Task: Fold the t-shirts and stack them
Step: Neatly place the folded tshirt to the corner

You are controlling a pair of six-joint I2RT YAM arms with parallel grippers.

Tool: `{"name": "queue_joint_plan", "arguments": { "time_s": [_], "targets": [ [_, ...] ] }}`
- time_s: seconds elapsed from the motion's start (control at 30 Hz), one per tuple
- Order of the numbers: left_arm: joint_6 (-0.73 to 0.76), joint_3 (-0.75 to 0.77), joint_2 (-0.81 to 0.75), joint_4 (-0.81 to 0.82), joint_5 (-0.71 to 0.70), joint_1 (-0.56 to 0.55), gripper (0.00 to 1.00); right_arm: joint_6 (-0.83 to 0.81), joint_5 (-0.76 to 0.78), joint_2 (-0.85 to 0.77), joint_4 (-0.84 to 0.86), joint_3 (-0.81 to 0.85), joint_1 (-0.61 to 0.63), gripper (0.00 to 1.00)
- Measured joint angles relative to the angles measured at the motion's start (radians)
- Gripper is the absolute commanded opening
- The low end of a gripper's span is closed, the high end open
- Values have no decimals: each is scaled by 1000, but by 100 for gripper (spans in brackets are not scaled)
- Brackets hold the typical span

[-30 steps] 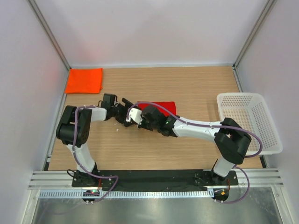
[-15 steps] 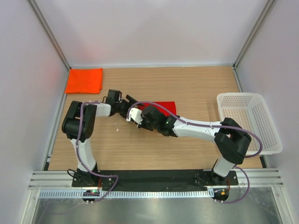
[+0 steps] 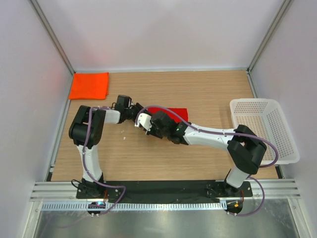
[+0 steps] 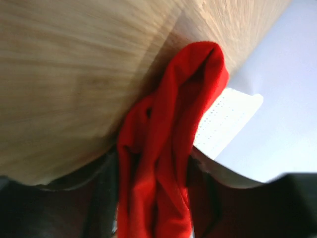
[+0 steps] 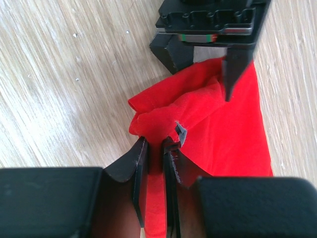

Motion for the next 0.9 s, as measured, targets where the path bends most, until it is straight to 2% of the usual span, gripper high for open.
{"name": "queue_joint_plan", "arguments": {
  "time_s": [0.03,0.07,0.1,0.13,0.17,0.2,0.23,0.27,0.4,0.43,0.63,0.77,0.9],
  "targets": [
    [11,0,3,3,-9,-2,45,5,-2,0,0,0,0,2],
    [26,1,9,8,-10,-2,30,11,-3,0,0,0,-1,5],
    [38,2,13,9,-15,-2,23,17,-5,0,0,0,-3,19],
    [47,3,18,10,-18,-3,6,29,-6,0,0,0,-4,30],
    [56,4,22,10,-18,-3,0,44,-6,0,0,0,-5,39],
    [75,6,24,8,-19,-4,0,63,-2,0,-3,1,-6,49],
    [92,10,24,3,-19,-5,0,74,2,-1,-9,3,-6,72],
    [115,23,24,-16,-21,-5,0,106,13,-5,-22,6,-6,78],
    [233,97,16,-106,-50,-5,0,207,84,-61,-133,36,-9,86],
    [270,115,8,-136,-62,-5,0,239,102,-93,-166,42,-12,100],
    [503,215,-71,-362,-171,-5,0,406,201,-373,-376,45,-32,100],
    [696,385,-82,-571,-300,-5,0,502,216,-543,-443,-35,-33,100],
    [863,548,-82,-716,-470,-4,0,583,199,-621,-480,-145,-33,100]
  ]
}}
